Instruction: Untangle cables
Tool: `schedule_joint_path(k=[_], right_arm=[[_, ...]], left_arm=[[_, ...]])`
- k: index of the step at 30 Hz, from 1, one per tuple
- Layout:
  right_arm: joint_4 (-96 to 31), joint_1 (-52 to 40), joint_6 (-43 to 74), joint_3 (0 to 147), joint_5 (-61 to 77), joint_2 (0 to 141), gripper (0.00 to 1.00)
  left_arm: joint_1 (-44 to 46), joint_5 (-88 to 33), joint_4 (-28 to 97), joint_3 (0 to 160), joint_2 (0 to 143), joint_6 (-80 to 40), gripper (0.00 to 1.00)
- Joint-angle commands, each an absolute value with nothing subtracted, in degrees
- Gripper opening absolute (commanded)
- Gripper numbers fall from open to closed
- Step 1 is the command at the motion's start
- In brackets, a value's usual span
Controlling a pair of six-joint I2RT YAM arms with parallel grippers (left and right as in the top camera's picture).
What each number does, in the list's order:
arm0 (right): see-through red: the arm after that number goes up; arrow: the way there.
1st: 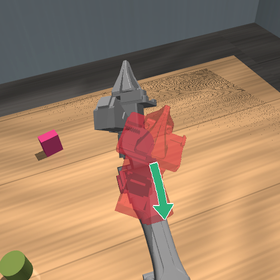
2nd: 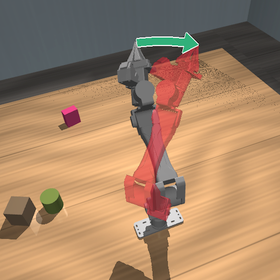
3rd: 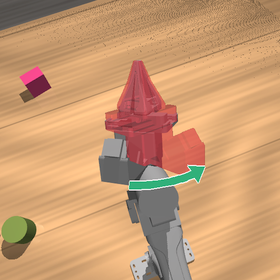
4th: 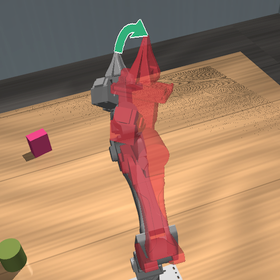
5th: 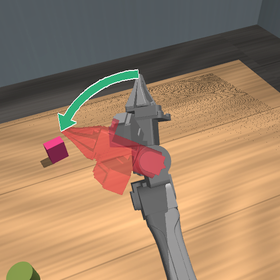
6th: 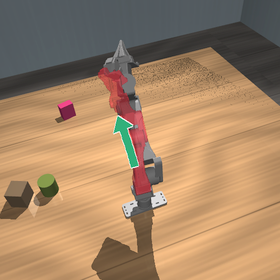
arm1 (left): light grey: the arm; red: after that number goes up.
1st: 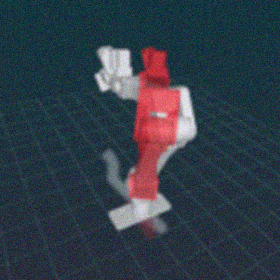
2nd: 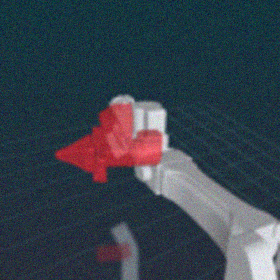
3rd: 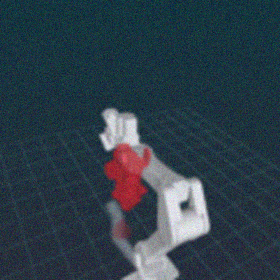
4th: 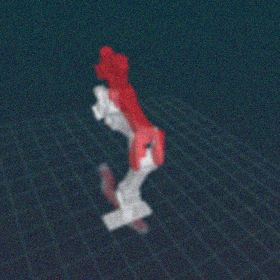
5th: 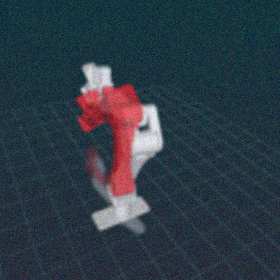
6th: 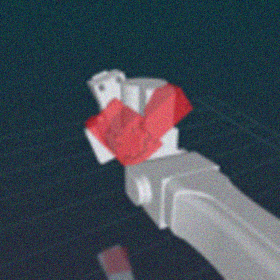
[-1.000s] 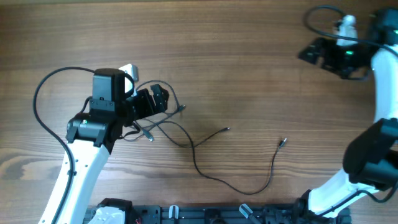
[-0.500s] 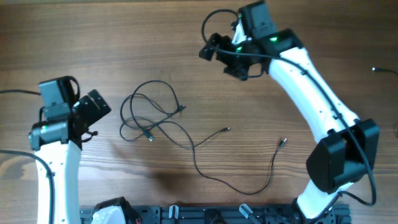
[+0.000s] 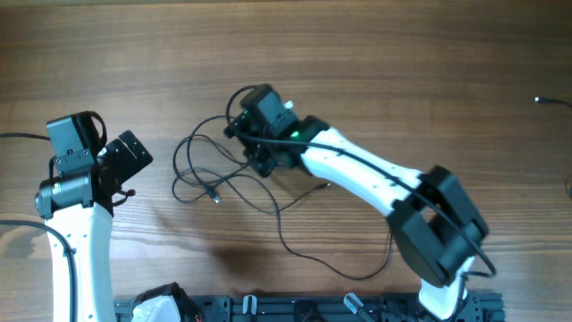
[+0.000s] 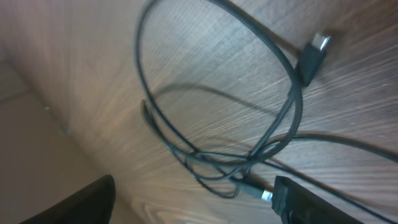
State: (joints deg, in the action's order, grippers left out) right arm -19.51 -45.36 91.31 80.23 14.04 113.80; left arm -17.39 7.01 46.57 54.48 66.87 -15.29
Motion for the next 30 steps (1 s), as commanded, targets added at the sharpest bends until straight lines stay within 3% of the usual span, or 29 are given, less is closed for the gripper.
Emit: schedule_joint_path(k=[1, 4, 7, 14, 15, 16, 17, 24, 30], right_arm=[[-15.11, -47.57, 98.45, 79.57, 14.41, 118.83, 0.79], [-14.81, -48.05, 100.68, 79.57, 13.17, 120.73, 0.74], [-15.4, -48.07, 100.71, 79.57, 13.26, 122.06, 0.61], [-17.87, -48.1, 102.65, 79.48, 9.98, 122.43, 0.59], [-17.87, -48.1, 102.65, 79.48, 8.49, 122.43, 0.54], [-17.82, -48.1, 102.61, 79.48, 6.55, 122.43, 0.38], [-17.28, -47.92, 102.02, 79.48, 3.44, 122.43, 0.04], [-8.16, -42.19, 84.07, 81.38, 5.13, 115.5, 0.05], [-7.73, -33.82, 74.0, 85.27, -3.84, 93.51, 0.05]], left_arm=[[-17.65, 6.7, 46.59, 54.61, 67.13, -14.33, 1.0], [-17.65, 6.7, 46.59, 54.61, 67.13, -14.33, 1.0], [-17.65, 6.7, 46.59, 54.61, 67.13, -14.33, 1.0], [-17.65, 6.7, 46.59, 54.61, 67.13, -14.33, 1.0], [-17.65, 6.7, 46.59, 54.61, 67.13, -14.33, 1.0], [-17.65, 6.7, 46.59, 54.61, 67.13, -14.33, 1.0], [-17.65, 6.7, 46.59, 54.61, 67.13, -14.33, 1.0], [-17.65, 6.7, 46.59, 54.61, 67.13, -14.33, 1.0], [-17.65, 6.7, 46.59, 54.61, 67.13, -14.33, 1.0]])
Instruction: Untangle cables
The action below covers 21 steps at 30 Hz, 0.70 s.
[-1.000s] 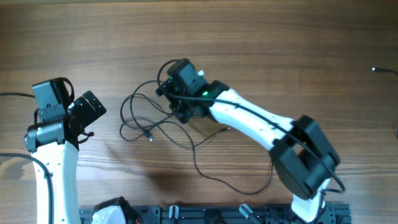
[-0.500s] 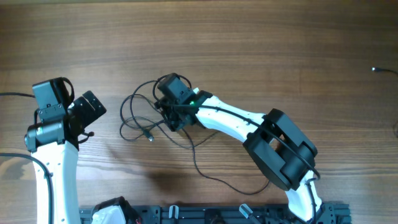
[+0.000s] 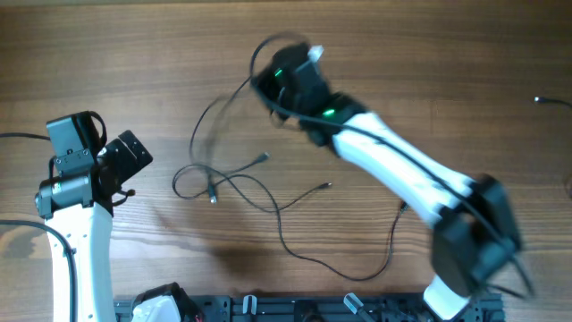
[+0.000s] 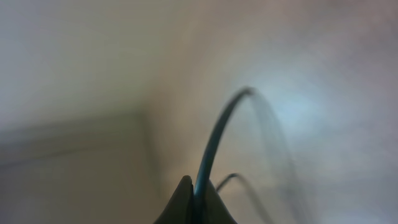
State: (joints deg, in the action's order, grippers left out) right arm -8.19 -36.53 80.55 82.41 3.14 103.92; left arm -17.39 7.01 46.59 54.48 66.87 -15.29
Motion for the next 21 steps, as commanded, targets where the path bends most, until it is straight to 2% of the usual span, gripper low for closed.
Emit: schedule_joint_path(k=[1, 7, 13, 15, 17, 21], right_arm=[[-7.7, -32.91, 72.88, 85.58, -5.23, 90.67, 0.04], [-4.56, -23.66, 64.69, 86.37, -12.25, 73.87, 0.05], [-0.67, -19.79, 44.25, 86.37, -15.11, 70.3, 0.05], [-2.39, -19.79, 40.1, 86.37, -22.9, 70.37, 0.04], [-2.61, -19.0, 32.34, 86.37, -37.41, 70.39, 0.04], [-2.63, -14.66, 20.32, 86.37, -50.59, 70.91, 0.05]], left_arm=[[-17.65, 6.7, 46.59, 54.61, 67.13, -14.33, 1.0], [-17.65, 6.7, 46.59, 54.61, 67.13, -14.33, 1.0], [-17.65, 6.7, 46.59, 54.61, 67.13, -14.33, 1.0], [-17.65, 6.7, 46.59, 54.61, 67.13, -14.33, 1.0], [-17.65, 6.7, 46.59, 54.61, 67.13, -14.33, 1.0], [-17.65, 6.7, 46.59, 54.61, 67.13, -14.33, 1.0]])
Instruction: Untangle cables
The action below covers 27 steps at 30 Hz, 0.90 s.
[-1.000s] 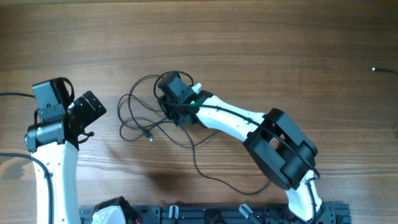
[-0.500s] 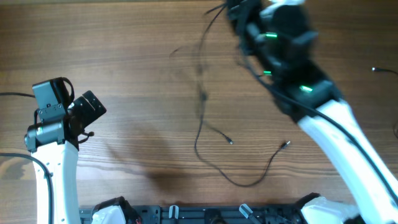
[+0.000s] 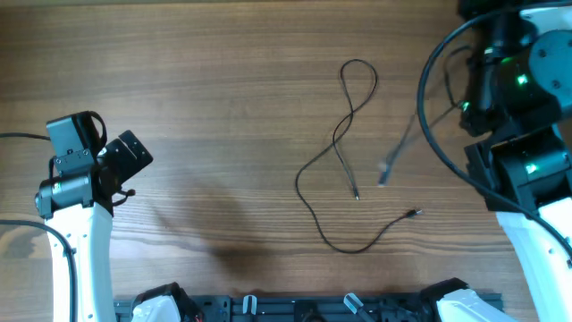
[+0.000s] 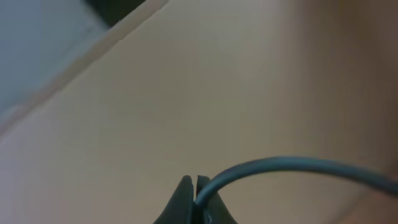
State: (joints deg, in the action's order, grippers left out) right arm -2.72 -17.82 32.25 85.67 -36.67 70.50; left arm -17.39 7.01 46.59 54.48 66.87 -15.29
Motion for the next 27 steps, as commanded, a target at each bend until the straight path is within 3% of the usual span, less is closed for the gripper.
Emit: schedule_joint_path(k=[1, 10, 19, 20, 21, 22, 23, 24, 27], right_arm=[[-2.7, -12.43, 17.72, 86.35, -52.64, 71.31, 0.04], [-11.18, 17.82, 15.27, 86.35, -45.84, 80.31, 0.04], [-29.47, 33.26, 30.52, 86.21, -26.85, 104.64, 0.04], [-30.5, 33.85, 31.59, 86.19, -25.17, 107.26, 0.1], [-30.96, 34.04, 31.46, 86.19, -23.73, 108.53, 0.27], [-31.46, 34.11, 31.44, 86.15, -22.44, 109.54, 0.7], [-31.62, 34.09, 31.44, 86.13, -21.28, 109.73, 0.91], [-31.11, 34.09, 30.13, 86.15, -18.74, 109.54, 1.0], [-30.26, 34.09, 22.83, 86.15, -9.06, 107.48, 1.0]], left_arm=[[-17.65, 6.7, 46.59, 54.61, 67.13, -14.33, 1.0], [-17.65, 6.7, 46.59, 54.61, 67.13, -14.33, 1.0], [-17.65, 6.7, 46.59, 54.61, 67.13, -14.33, 1.0], [-17.65, 6.7, 46.59, 54.61, 67.13, -14.33, 1.0], [-17.65, 6.7, 46.59, 54.61, 67.13, -14.33, 1.0], [-17.65, 6.7, 46.59, 54.61, 67.13, -14.33, 1.0], [-17.65, 6.7, 46.59, 54.61, 67.13, -14.33, 1.0], [-17.65, 6.7, 46.59, 54.61, 67.13, -14.33, 1.0], [-17.65, 6.7, 46.59, 54.61, 67.13, -14.33, 1.0]])
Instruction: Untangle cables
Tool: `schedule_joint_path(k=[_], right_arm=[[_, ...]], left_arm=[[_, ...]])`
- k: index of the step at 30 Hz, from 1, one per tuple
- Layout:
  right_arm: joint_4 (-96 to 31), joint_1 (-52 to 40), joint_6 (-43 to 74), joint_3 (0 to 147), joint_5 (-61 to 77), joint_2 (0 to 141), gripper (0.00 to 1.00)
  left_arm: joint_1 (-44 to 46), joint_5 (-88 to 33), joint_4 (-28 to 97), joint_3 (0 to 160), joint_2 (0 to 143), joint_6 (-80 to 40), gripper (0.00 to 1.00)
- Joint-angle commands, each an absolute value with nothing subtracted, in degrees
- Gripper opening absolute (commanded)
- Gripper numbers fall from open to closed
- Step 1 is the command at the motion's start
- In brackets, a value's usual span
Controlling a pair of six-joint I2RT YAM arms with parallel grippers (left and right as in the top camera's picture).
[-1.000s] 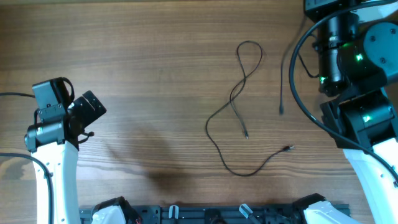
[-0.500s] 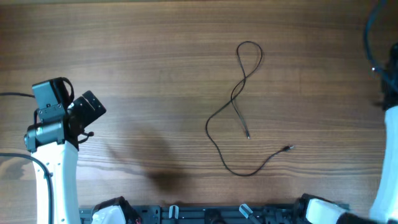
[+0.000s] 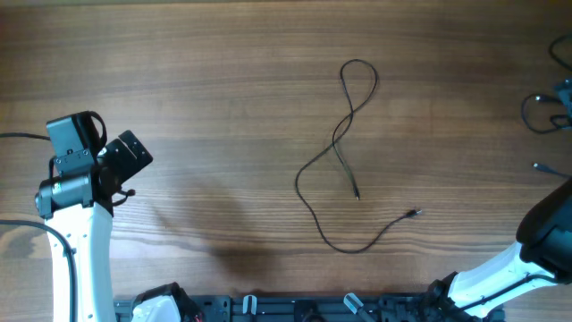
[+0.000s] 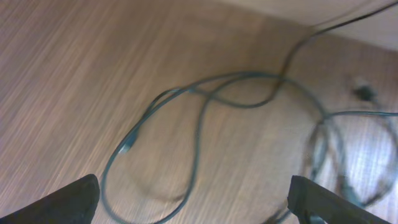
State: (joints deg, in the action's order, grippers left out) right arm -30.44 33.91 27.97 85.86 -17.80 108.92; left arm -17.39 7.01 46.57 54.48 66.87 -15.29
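Observation:
A thin black cable (image 3: 344, 152) lies alone in the middle of the table, with a loop at its far end and a plug toward the front right. A second dark cable (image 3: 540, 109) lies in loose loops at the table's right edge, and in the right wrist view this second cable (image 4: 205, 106) lies flat on the wood. My right gripper (image 4: 193, 205) hangs over it, open, fingers wide apart and nothing between them. My left gripper (image 3: 130, 156) rests at the far left, away from both cables; its jaws are not readable.
The wooden table (image 3: 179, 72) fills the view. A dark rack (image 3: 295, 309) runs along the front edge. A small loose plug (image 3: 540, 166) lies near the right edge. The right arm's base (image 3: 500, 273) stands at the front right.
My right gripper was shut on a cable held up at the right side. Now it is open, further right, and that cable lies on the table under it.
Two cables lay tangled left of centre with my right gripper open over them. Then it was shut on one cable, lifted at the back. Later it held that cable at the right, the other lying alone mid-table. Now the cables lie apart. The left arm stayed still.

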Motion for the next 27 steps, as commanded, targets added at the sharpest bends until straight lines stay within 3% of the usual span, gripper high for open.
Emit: schedule_joint_path(k=[1, 4, 7, 16, 20, 27], right_arm=[[-30.3, 34.06, 21.21, 86.15, -5.1, 106.85, 1.0], [-30.33, 33.1, 17.96, 86.15, 14.81, 106.28, 1.0], [-30.59, 28.27, 16.25, 86.13, 24.6, 106.28, 1.0], [-28.29, 7.51, 15.18, 84.66, 25.89, 110.08, 0.99], [-25.28, 6.33, 13.82, 84.66, 40.73, 116.81, 1.0], [-24.38, 6.0, 13.37, 84.66, 40.34, 124.09, 1.0]], left_arm=[[-17.65, 6.7, 46.59, 54.61, 67.13, -14.33, 1.0], [-17.65, 6.7, 46.59, 54.61, 67.13, -14.33, 1.0], [-17.65, 6.7, 46.59, 54.61, 67.13, -14.33, 1.0], [-17.65, 6.7, 46.59, 54.61, 67.13, -14.33, 1.0], [-17.65, 6.7, 46.59, 54.61, 67.13, -14.33, 1.0], [-17.65, 6.7, 46.59, 54.61, 67.13, -14.33, 1.0]])
